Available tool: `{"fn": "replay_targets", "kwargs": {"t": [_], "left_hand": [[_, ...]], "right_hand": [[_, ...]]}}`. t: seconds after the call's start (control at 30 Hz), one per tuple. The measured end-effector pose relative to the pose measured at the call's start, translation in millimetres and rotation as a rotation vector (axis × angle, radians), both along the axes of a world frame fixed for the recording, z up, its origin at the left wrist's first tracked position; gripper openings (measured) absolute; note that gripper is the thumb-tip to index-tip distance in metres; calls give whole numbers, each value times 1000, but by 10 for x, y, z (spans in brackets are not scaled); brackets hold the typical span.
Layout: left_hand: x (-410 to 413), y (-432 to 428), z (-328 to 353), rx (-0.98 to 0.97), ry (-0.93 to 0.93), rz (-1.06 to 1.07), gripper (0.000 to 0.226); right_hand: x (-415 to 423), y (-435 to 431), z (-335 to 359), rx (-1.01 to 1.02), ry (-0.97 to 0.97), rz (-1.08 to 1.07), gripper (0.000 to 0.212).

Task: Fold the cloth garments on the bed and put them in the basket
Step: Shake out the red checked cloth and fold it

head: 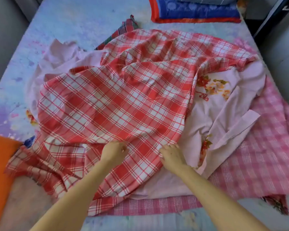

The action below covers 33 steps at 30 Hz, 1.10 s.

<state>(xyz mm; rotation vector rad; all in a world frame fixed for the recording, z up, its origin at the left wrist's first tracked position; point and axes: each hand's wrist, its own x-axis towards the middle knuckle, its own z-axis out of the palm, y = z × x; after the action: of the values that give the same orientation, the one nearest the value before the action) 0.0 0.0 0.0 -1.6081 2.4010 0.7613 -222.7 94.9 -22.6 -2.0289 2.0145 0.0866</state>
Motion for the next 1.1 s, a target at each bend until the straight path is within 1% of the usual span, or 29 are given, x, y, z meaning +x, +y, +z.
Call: {"fn": "replay_targets", "kwargs": {"t": [0.03, 0.07, 0.1, 0.13, 0.17, 0.2, 0.23, 0.27, 0.33, 0.37, 0.4, 0.43, 0.47, 0.5, 0.53, 0.6, 0.63, 0.67, 0.7, 0.73, 0.77, 0.8, 0.87, 0.9, 0.93, 0.97, 1.0, 1.03, 1.1], "left_hand": [[9, 94, -155, 64, -29, -32, 26], [-2, 180, -295, 104, -13, -72, 30], [2, 318, -439, 150, -38, -133, 34], [3, 470, -562, 199, -72, -180, 39], [18, 583, -707, 192, -91, -233, 46], [66, 678, -861, 167, -110, -288, 52], [123, 761, -989, 158, -144, -325, 55], [196, 857, -1057, 141, -183, -325, 55], [324, 1037, -1167, 105, -248, -300, 57], [387, 1105, -1207, 100, -269, -293, 58], [427, 1126, -1179, 91, -283, -277, 62], [481, 1134, -1165, 100, -296, -256, 69], [537, 1119, -1157, 111, -301, -210, 73], [593, 1074, -1144, 88, -291, -158, 70], [644, 996, -1096, 68, -262, -88, 57], [739, 755, -951, 108, -212, 97, 27], [778, 612, -894, 104, -207, 182, 18], [819, 464, -826, 100, -205, 221, 13], [868, 312, -762, 74, -195, 225, 11], [885, 172, -670, 46, -201, 213, 12], [890, 30, -561, 0, -204, 183, 14], [876, -83, -450, -36, -184, 149, 15], [801, -272, -248, -30, -61, 79, 19], [755, -347, -149, -11, 12, 30, 22], [714, -413, -64, 12, 66, -32, 23], [692, -480, 11, 41, 92, -85, 21], [694, -554, 90, 65, 101, -118, 19], [728, -624, 160, 95, 84, -119, 18], [861, -738, 260, 153, -3, -88, 21]], "right_hand": [[76, 17, -186, 3, -2, 37, 18], [164, 38, -298, -12, 20, 99, 9], [230, 112, -423, 39, 39, 191, 8], [304, 173, -569, 55, 96, 277, 21], [359, 206, -707, 56, 115, 335, 28], [412, 232, -859, 34, 137, 380, 31], [445, 230, -937, 59, 148, 400, 32], [454, 225, -980, 54, 149, 410, 30], [483, 175, -1009, 54, 135, 368, 8], [493, 115, -1039, 33, 82, 290, 6], [484, 38, -1046, -6, 6, 205, 12], [441, -80, -1010, -57, -76, 98, 13], [367, -248, -947, -121, -134, -27, 9], [259, -443, -872, -134, -156, -130, 6], [132, -643, -792, -79, -124, -217, 7], [-87, -975, -640, 89, 29, -298, 17], [-156, -1075, -604, 162, 121, -307, 21], [-177, -1139, -588, 215, 196, -294, 24], [-146, -1169, -558, 247, 254, -269, 26], [-79, -1142, -539, 252, 266, -232, 29], [26, -1113, -519, 220, 206, -174, 34], [184, -1073, -480, 187, 73, -94, 42], [607, -1010, -318, 184, -283, 59, 58], [833, -993, -227, 184, -433, 118, 60], [1025, -989, -135, 164, -545, 150, 55], [1160, -997, -55, 139, -614, 152, 44], [1212, -1030, 9, 104, -628, 136, 32], [1186, -1073, 68, 80, -596, 103, 23], [976, -1111, 135, 112, -490, 5, 15]]}}
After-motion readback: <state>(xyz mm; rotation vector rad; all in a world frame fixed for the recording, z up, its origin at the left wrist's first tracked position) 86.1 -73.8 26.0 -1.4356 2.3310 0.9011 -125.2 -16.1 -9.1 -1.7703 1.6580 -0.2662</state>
